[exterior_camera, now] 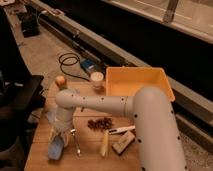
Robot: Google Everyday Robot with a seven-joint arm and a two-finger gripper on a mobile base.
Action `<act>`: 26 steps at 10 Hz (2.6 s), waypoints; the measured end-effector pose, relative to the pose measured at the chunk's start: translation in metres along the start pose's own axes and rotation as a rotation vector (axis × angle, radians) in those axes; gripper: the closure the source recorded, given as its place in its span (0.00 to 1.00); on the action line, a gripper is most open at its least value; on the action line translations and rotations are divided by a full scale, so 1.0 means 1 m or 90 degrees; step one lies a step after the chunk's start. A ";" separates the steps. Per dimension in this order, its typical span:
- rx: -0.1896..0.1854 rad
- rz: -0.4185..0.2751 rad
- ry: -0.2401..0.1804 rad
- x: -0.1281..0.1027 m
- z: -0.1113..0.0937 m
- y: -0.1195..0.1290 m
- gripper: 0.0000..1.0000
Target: Place sponge in paper cup
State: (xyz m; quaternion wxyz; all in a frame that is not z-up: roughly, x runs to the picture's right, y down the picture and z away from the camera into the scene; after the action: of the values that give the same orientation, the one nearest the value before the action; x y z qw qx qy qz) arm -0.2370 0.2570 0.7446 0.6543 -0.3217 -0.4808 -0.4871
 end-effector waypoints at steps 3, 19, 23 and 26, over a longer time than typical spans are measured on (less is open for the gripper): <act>0.019 -0.004 0.068 0.005 -0.058 -0.003 1.00; 0.116 0.043 0.287 0.089 -0.250 0.050 1.00; 0.105 0.030 0.375 0.139 -0.336 0.029 1.00; 0.114 0.015 0.445 0.170 -0.393 0.008 1.00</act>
State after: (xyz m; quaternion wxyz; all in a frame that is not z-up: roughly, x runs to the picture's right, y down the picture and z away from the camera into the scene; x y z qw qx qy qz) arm -0.0940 -0.1460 0.7756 0.8104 -0.0826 -0.2653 -0.5157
